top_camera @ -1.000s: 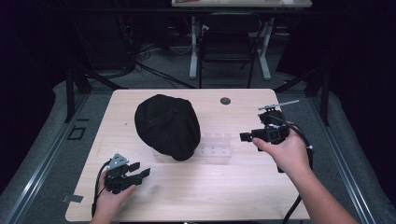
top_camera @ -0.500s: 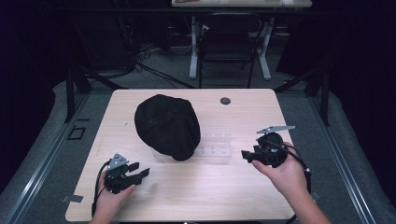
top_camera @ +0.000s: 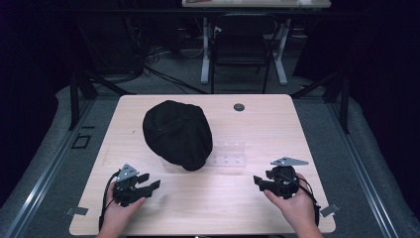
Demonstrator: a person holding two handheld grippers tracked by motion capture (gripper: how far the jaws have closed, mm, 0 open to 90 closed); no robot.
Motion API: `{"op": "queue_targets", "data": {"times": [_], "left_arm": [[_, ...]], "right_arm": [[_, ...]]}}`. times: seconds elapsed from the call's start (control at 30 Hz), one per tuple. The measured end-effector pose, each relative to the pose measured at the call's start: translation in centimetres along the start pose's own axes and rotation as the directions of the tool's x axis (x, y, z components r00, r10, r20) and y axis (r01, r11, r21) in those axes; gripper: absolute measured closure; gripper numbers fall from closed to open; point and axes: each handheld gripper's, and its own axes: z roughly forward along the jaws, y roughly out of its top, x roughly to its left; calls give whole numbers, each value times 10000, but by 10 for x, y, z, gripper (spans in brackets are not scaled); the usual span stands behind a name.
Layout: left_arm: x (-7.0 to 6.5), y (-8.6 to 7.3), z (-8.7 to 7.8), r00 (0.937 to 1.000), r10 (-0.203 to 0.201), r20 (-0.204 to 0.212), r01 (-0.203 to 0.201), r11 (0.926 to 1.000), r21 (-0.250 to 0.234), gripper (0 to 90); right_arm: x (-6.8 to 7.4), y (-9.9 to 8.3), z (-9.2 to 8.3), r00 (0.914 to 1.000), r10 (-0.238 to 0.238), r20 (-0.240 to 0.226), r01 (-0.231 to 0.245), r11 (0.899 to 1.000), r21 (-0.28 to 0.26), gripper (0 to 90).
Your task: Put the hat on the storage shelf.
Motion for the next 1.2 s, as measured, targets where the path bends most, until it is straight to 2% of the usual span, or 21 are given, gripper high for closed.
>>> {"op": "queue_targets", "data": {"times": [0.3,0.4,0.5,0.7,0.9,1.0,1.1,1.2], "left_arm": [[2,-1,1,9999,-103,-9,103,9999,46,442],[2,-1,1,10000,-80,-6,80,10000,32,442],[2,-1,1,10000,-69,25,69,10000,62,442],[2,-1,2,10000,-64,73,64,9999,95,439],[3,0,3,9999,-93,135,92,9999,46,433],[4,0,3,9998,-134,177,135,9999,-5,428],[7,0,4,9993,-255,258,254,9997,16,425],[8,0,3,9985,-381,388,383,9993,-46,421]], "right_arm": [[-5,-29,15,10000,-31,91,34,9996,-278,454],[-9,-35,17,9998,159,82,-155,9985,-518,450],[-13,-41,20,9989,476,54,-473,9974,-544,450],[-18,-45,25,9976,664,191,-651,9959,-627,450],[-16,-46,30,9987,386,320,-363,9968,-710,450],[-14,-46,33,9994,261,215,-246,9974,-676,450],[-13,-46,35,9998,135,136,-129,9990,-419,450],[-11,-47,38,9999,88,66,-85,9989,-450,450]]}}
